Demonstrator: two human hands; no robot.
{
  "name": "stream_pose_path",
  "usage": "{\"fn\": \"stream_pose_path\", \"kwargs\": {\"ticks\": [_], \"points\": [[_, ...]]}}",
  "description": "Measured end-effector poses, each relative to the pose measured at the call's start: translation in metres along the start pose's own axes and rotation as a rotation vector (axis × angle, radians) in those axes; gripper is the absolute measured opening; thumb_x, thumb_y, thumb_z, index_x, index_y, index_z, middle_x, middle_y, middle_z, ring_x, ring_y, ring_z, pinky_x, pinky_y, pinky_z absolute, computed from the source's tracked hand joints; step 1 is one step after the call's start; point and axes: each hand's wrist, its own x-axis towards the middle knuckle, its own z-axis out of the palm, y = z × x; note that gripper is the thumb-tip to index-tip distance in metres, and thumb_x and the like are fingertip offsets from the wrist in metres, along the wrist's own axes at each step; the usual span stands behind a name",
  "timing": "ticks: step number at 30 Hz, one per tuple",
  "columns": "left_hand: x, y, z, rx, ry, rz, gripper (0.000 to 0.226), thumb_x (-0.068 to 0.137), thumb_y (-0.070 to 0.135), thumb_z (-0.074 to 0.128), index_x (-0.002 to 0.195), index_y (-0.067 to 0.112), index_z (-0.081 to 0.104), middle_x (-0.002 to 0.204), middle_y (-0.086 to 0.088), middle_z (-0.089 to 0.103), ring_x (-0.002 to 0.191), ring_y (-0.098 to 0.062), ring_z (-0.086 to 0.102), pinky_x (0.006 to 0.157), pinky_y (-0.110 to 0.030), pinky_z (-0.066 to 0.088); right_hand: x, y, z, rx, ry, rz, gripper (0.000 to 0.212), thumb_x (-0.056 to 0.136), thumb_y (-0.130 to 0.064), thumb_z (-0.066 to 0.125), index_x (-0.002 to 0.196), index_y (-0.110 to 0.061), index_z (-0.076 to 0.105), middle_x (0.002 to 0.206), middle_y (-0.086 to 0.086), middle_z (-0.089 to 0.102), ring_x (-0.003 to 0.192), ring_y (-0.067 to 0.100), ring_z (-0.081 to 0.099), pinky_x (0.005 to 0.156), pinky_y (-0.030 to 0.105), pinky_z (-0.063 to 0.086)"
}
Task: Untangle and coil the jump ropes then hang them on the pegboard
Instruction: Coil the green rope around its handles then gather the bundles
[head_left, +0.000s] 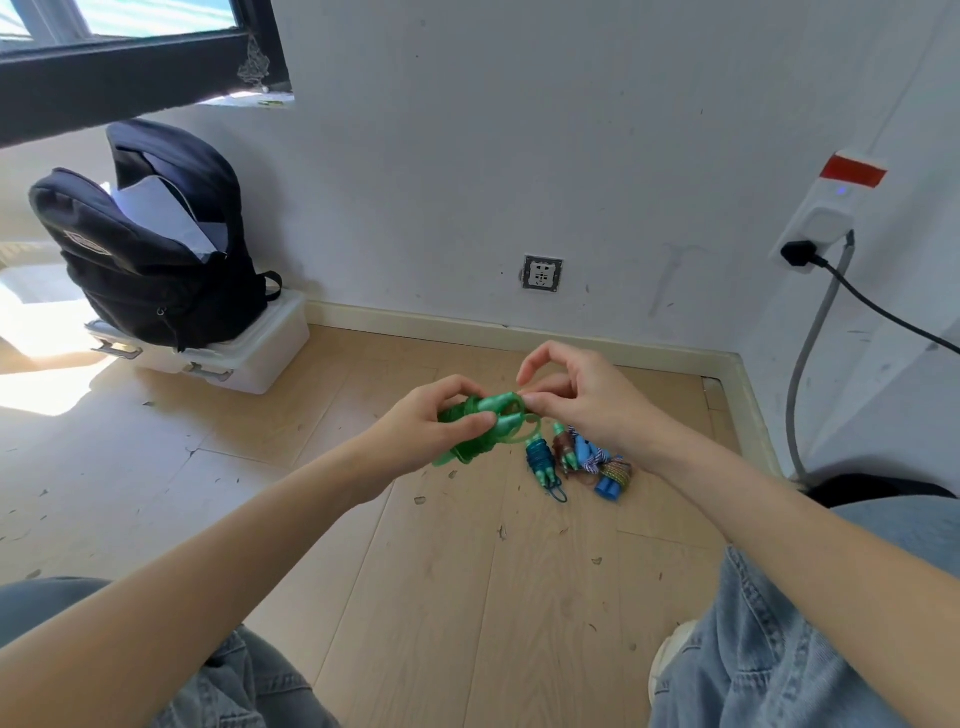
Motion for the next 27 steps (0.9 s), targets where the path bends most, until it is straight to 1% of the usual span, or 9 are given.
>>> {"fn": "stream_pose_path", "kwargs": {"ticks": [3, 7, 11, 14, 17, 20, 21, 23, 27], "points": [[0.000, 0.004, 0.000, -0.087, 0.036, 0.050, 0.023, 0.091, 0.029, 0.052, 0.112, 0.021, 0.053, 0.098, 0.004, 0.065, 0.074, -0.001, 0.064, 0.059, -0.013, 0.048, 0.001, 0.002, -0.001, 0.317, 0.053, 0.061, 0.012, 0.086, -0.008, 0.060, 0.096, -0.012, 0.055, 0.084, 0.006, 0.073, 0.084, 0.018, 0.070, 0.087, 0.032, 0.051], [0.002, 0.009, -0.001, -0.089, 0.062, 0.091, 0.024, 0.092, 0.029, 0.050, 0.115, 0.020, 0.051, 0.098, 0.004, 0.064, 0.076, -0.002, 0.062, 0.058, -0.012, 0.046, 0.002, 0.001, -0.006, 0.723, 0.031, 0.115, 0.011, 0.080, 0.002, 0.059, 0.088, -0.003, 0.061, 0.079, 0.009, 0.072, 0.076, 0.017, 0.069, 0.069, 0.023, 0.056], [0.003, 0.006, -0.001, -0.022, 0.058, 0.108, 0.017, 0.091, 0.026, 0.053, 0.108, 0.023, 0.051, 0.094, 0.009, 0.062, 0.071, 0.005, 0.062, 0.055, -0.008, 0.047, 0.003, 0.002, -0.007, 0.838, -0.079, 0.285, 0.012, 0.080, 0.007, 0.057, 0.086, 0.001, 0.066, 0.083, 0.011, 0.072, 0.075, 0.017, 0.070, 0.065, 0.022, 0.056], [0.004, 0.004, -0.003, 0.085, 0.121, 0.143, 0.015, 0.091, 0.026, 0.054, 0.106, 0.023, 0.051, 0.089, 0.012, 0.060, 0.063, 0.012, 0.059, 0.051, -0.006, 0.044, 0.003, 0.002, -0.008, 0.804, -0.124, 0.306, 0.017, 0.083, 0.005, 0.055, 0.097, 0.005, 0.064, 0.094, 0.016, 0.071, 0.085, 0.022, 0.070, 0.070, 0.024, 0.056], [0.006, 0.001, -0.001, 0.234, 0.197, 0.144, 0.016, 0.091, 0.030, 0.054, 0.105, 0.026, 0.049, 0.085, 0.014, 0.059, 0.065, 0.004, 0.059, 0.052, -0.006, 0.046, 0.004, 0.002, -0.003, 0.692, -0.077, 0.217, 0.033, 0.080, 0.000, 0.064, 0.112, -0.002, 0.054, 0.098, 0.016, 0.071, 0.091, 0.024, 0.069, 0.077, 0.028, 0.056], [0.009, -0.002, 0.007, 0.317, 0.205, 0.104, 0.021, 0.090, 0.032, 0.054, 0.108, 0.023, 0.050, 0.087, 0.009, 0.059, 0.071, 0.001, 0.058, 0.056, -0.009, 0.047, 0.003, 0.002, 0.007, 0.116, 0.079, 0.087, 0.026, 0.074, -0.009, 0.075, 0.094, -0.016, 0.059, 0.087, 0.001, 0.072, 0.081, 0.009, 0.069, 0.074, 0.020, 0.054], [0.011, -0.002, 0.010, 0.326, 0.210, 0.093, 0.024, 0.090, 0.033, 0.055, 0.110, 0.021, 0.050, 0.089, 0.007, 0.059, 0.072, -0.001, 0.058, 0.058, -0.011, 0.048, 0.003, 0.002, 0.010, 0.030, 0.127, 0.055, 0.020, 0.074, -0.010, 0.076, 0.086, -0.018, 0.063, 0.083, -0.003, 0.071, 0.077, 0.005, 0.068, 0.070, 0.016, 0.053], [0.014, -0.001, 0.012, 0.336, 0.226, 0.078, 0.027, 0.090, 0.034, 0.054, 0.112, 0.019, 0.051, 0.090, 0.005, 0.060, 0.073, -0.005, 0.060, 0.061, -0.017, 0.051, 0.003, 0.000, 0.012, 0.001, 0.192, 0.032, 0.012, 0.075, -0.010, 0.075, 0.078, -0.018, 0.066, 0.079, -0.005, 0.069, 0.073, 0.004, 0.065, 0.066, 0.014, 0.051], [0.022, 0.004, 0.021, 0.380, 0.221, 0.003, 0.029, 0.092, 0.036, 0.051, 0.114, 0.018, 0.049, 0.089, 0.004, 0.059, 0.077, -0.014, 0.063, 0.072, -0.032, 0.056, 0.005, -0.004, 0.008, -0.124, 0.299, -0.014, 0.007, 0.082, -0.013, 0.068, 0.078, -0.018, 0.064, 0.084, -0.004, 0.064, 0.081, 0.007, 0.058, 0.074, 0.018, 0.047]]}}
